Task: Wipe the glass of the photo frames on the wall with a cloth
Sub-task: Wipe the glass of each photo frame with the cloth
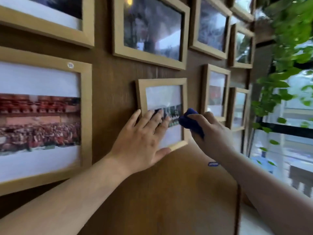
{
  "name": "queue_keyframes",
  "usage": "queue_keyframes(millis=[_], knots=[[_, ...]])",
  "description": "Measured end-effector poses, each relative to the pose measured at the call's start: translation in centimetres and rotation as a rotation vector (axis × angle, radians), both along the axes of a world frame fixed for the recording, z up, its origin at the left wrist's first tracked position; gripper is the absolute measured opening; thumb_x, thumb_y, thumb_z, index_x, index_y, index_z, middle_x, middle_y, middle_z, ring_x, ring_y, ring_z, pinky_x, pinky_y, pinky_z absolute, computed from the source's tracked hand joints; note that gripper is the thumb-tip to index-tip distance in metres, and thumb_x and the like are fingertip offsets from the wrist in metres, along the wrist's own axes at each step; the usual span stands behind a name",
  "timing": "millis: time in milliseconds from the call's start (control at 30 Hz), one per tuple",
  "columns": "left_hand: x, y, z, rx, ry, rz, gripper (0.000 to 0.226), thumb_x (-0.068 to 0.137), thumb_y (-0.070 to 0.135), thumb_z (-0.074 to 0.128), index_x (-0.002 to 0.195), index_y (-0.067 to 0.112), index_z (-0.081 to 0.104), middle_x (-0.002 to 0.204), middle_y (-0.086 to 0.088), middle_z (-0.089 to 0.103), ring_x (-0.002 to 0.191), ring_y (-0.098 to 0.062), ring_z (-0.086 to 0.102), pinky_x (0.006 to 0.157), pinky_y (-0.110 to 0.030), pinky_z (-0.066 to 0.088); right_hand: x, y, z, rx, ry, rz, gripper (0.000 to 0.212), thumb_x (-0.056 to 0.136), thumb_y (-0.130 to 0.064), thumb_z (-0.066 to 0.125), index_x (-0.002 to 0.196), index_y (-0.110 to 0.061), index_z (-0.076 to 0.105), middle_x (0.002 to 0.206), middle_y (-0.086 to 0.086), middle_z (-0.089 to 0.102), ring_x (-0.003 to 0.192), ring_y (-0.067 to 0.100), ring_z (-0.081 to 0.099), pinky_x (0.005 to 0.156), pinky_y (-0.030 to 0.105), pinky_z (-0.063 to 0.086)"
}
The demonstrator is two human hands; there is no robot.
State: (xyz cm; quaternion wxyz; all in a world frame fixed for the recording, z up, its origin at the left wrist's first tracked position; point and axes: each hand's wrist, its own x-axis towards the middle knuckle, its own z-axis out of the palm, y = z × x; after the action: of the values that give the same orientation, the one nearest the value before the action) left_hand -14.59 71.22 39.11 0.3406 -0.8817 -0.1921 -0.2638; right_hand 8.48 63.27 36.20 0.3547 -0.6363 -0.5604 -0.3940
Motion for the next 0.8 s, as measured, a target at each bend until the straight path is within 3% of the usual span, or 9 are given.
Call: queue_keyframes(millis=[133,267,400,533,633,700,800], knots=[[-0.9,1.3,3.4,0.078,-0.087,0.171,0.08,0.088,0.064,0.029,0.146,0.01,0.03,0.154,-0.015,0.033,0.144,-0.031,0.026,0.117,-0.054,0.022,-1.2,3.6,3.1,0.092,0.027,0.15,0.041,0.085,-0.029,0.059,0.125,-0.031,0.05,0.111,0.003,0.052,0.077,0.024,0.057,0.052,0.029,0.045],[-0.7,2.2,6.0,0.137,-0.138,0.322,0.092,0.083,0.07,0.038,0.149,0.01,0.021,0.158,-0.016,0.023,0.146,-0.032,0.019,0.118,-0.055,0.018,-3.2,6.0,5.7,0.147,0.01,0.228,0.043,0.084,-0.029,0.061,0.126,-0.029,0.052,0.118,0.005,0.052,0.08,0.022,0.058,0.055,0.026,0.042],[-0.2,2.7,6.4,0.156,-0.138,0.409,0.104,0.075,0.08,0.034,0.151,0.013,0.011,0.159,-0.016,0.021,0.147,-0.031,0.015,0.118,-0.056,0.015,-5.2,7.1,5.8,0.155,-0.051,0.33,0.04,0.082,-0.023,0.065,0.122,-0.024,0.059,0.114,0.012,0.056,0.079,0.027,0.059,0.05,0.035,0.051],[-0.3,3.1,6.2,0.169,-0.138,0.416,0.106,0.072,0.082,0.026,0.15,0.013,0.011,0.158,-0.016,0.025,0.147,-0.031,0.015,0.118,-0.058,0.015,-2.5,7.0,4.9,0.09,-0.146,0.273,0.038,0.084,-0.023,0.064,0.122,-0.021,0.059,0.113,0.014,0.057,0.082,0.027,0.059,0.051,0.037,0.052],[-0.2,3.3,6.1,0.168,-0.142,0.415,0.108,0.071,0.084,0.032,0.151,0.014,0.008,0.159,-0.015,0.02,0.148,-0.03,0.009,0.118,-0.058,0.012,1.1,6.5,5.1,0.135,-0.012,0.153,0.034,0.084,-0.022,0.062,0.118,-0.023,0.06,0.108,0.01,0.056,0.082,0.028,0.058,0.051,0.04,0.052],[-0.1,3.4,6.0,0.168,-0.144,0.412,0.108,0.071,0.084,0.028,0.151,0.015,0.006,0.16,-0.015,0.018,0.149,-0.03,0.007,0.118,-0.058,0.01,2.1,6.5,5.1,0.164,0.069,0.101,0.034,0.082,-0.021,0.062,0.116,-0.024,0.061,0.105,0.008,0.054,0.081,0.028,0.057,0.049,0.035,0.049],[-0.2,3.5,6.0,0.17,-0.147,0.393,0.107,0.072,0.083,0.029,0.151,0.014,0.008,0.16,-0.016,0.018,0.149,-0.031,0.007,0.119,-0.058,0.009,-0.5,7.1,4.3,0.181,-0.006,0.188,0.037,0.082,-0.023,0.061,0.12,-0.023,0.06,0.105,0.007,0.056,0.072,0.022,0.055,0.049,0.024,0.039]])
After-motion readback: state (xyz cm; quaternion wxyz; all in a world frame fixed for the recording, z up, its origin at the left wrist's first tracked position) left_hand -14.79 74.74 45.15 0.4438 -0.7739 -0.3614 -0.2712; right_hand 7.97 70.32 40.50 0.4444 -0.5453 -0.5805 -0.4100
